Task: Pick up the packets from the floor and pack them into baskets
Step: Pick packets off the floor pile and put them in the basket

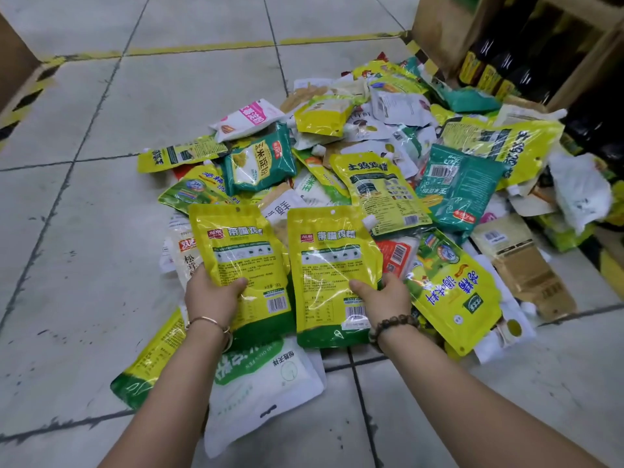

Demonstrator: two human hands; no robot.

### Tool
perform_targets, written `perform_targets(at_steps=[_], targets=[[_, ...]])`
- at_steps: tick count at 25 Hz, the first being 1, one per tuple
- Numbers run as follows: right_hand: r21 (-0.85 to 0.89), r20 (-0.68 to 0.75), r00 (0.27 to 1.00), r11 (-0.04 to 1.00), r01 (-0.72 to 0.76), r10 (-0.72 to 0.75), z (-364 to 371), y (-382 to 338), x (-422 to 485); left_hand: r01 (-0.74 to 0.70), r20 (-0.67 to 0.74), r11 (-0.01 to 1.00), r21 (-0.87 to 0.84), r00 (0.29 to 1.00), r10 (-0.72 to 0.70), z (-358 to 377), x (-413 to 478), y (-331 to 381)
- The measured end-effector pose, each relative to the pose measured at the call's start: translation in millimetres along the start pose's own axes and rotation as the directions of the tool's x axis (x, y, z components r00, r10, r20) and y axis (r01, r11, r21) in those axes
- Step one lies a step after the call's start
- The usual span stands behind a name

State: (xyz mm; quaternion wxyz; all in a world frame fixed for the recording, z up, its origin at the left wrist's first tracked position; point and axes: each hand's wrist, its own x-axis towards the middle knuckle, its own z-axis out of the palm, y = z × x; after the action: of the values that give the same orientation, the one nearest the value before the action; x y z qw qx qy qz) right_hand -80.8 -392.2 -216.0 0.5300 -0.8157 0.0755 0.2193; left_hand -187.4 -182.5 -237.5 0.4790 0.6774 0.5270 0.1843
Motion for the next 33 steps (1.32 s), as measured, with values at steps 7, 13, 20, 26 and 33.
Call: perform_targets(at_steps=[7, 13, 20, 26, 33], targets=[[0.051, -0.126, 0.982, 0.988, 0.148, -0.140, -65.0, -6.0, -20.3, -0.088, 0.063, 0.992, -0.085, 0.994, 0.093, -3.0, -67.1, 47.3], [0.089, -0.244, 0.931, 0.949, 0.301, -0.273, -164.0, -6.4, -71.5, -0.133, 0.245, 0.955, -0.267, 0.949, 0.200, 17.7, -159.1, 96.8], [0.000, -0.524, 0.785, 0.922, 0.387, -0.330, -327.5, 6.0, -178.9, -0.141, 0.492, 0.898, -0.417, 0.796, 0.353, 36.4, -298.6, 166.6], [0.014, -0.741, 0.623, 0.922, 0.387, -0.250, -447.1, 30.8, -302.5, -0.132, 0.639, 0.855, -0.502, 0.610, 0.469, 29.9, -447.9, 223.5], [0.100, -0.874, 0.479, 0.933, 0.345, -0.083, -566.1, 79.2, -453.9, -0.137, 0.774, 0.862, -0.488, 0.389, 0.500, 17.5, -628.5, 239.2]])
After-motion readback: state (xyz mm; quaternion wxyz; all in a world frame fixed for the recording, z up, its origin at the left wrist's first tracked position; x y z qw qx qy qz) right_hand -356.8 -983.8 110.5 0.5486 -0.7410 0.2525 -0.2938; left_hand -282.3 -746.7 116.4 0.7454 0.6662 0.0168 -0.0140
